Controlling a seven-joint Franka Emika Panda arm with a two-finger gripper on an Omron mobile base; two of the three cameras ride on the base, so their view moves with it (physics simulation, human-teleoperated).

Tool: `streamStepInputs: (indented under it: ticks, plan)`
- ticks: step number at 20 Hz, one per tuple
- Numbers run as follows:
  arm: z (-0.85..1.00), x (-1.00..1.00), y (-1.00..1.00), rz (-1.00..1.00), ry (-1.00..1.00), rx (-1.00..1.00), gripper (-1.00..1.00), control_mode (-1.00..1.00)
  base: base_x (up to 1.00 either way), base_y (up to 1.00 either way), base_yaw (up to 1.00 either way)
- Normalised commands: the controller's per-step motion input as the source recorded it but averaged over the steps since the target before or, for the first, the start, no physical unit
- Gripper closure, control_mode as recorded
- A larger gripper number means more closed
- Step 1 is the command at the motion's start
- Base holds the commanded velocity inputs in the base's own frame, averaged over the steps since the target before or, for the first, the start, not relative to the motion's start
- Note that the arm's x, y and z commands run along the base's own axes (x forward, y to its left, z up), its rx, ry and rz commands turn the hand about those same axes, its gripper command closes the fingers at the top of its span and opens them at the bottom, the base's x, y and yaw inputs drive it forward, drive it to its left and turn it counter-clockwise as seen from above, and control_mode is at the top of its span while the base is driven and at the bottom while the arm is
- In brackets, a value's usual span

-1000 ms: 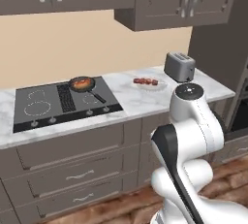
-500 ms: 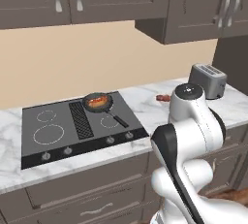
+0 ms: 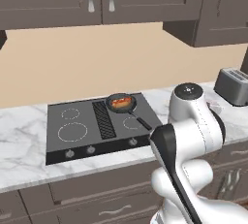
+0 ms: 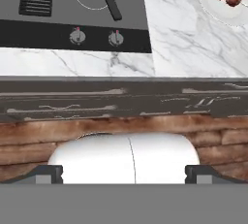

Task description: Place the cold items (sweet potato and lime) from the fridge in one tupperware on the dining counter. Place the warm items (hot dog and kebab skewer) in the stove area in another tupperware.

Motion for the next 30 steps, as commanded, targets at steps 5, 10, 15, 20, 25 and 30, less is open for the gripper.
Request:
streamStepInputs:
  ticks: [5, 10, 15, 20, 25, 30]
  plan:
    - [0.00, 0.00, 0.00, 0.00, 0.00, 0.00, -1.00, 1.00, 0.66, 0.23, 0.25]
    - [0.00, 0.46, 0.00, -0.03, 0.07, 0.06, -1.00, -1.00, 0.30, 0.03, 0.01]
    - [-0.10, 0.73, 0.01, -0.31, 0.04, 0.16, -1.00, -1.00, 0.00, 0.00, 0.00]
    - [-0.09, 0.81, 0.02, -0.37, 0.07, 0.14, -1.00, -1.00, 0.00, 0.00, 0.00]
    - [-0.13, 0.82, 0.01, -0.36, 0.00, 0.13, -1.00, -1.00, 0.00, 0.00, 0.00]
    - [-0.22, 0.78, 0.00, -0.30, 0.00, 0.15, -1.00, -1.00, 0.00, 0.00, 0.00]
